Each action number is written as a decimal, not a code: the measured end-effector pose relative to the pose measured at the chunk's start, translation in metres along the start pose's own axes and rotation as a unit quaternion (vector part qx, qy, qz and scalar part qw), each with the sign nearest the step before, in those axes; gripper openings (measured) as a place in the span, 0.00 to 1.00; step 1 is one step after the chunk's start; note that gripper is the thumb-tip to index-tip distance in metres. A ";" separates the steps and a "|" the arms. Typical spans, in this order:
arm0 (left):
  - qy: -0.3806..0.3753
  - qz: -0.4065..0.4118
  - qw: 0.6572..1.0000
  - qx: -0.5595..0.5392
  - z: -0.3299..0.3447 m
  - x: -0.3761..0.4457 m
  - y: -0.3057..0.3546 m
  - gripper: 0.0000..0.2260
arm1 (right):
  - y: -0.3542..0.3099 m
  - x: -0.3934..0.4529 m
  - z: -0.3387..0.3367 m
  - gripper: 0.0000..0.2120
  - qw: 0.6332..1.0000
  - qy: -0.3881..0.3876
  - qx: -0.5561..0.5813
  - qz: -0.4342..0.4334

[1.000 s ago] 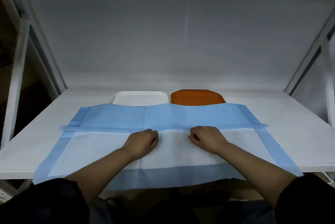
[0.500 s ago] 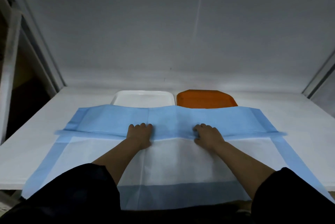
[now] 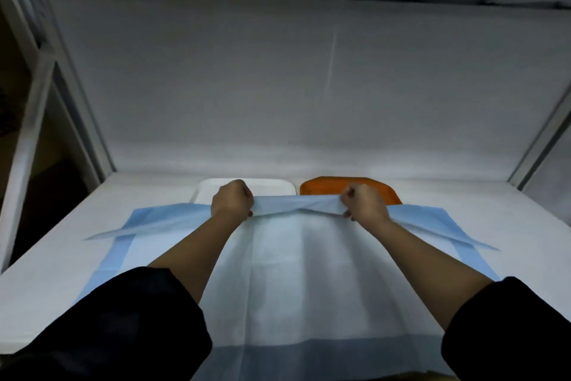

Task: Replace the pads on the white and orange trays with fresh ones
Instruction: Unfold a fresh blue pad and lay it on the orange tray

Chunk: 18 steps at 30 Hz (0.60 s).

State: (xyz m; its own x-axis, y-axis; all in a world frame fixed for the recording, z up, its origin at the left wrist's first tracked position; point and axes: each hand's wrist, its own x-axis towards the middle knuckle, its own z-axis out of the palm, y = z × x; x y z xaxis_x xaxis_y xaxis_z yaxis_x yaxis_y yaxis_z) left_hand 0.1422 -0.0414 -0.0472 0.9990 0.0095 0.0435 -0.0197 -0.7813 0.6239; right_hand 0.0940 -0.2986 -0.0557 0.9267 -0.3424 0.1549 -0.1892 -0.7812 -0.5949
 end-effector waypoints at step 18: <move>-0.018 0.233 0.947 0.223 0.031 0.087 0.007 0.39 | -0.023 0.103 0.033 0.37 0.989 -0.082 -0.048 -0.118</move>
State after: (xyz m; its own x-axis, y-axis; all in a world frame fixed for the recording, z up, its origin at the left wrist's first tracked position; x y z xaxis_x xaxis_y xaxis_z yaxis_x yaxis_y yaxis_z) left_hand 0.2297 -0.0656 -0.0630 0.8870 -0.4158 0.2006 -0.4476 -0.8811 0.1530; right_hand 0.2047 -0.2992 -0.0517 0.9873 -0.0626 0.1463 0.0152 -0.8782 -0.4781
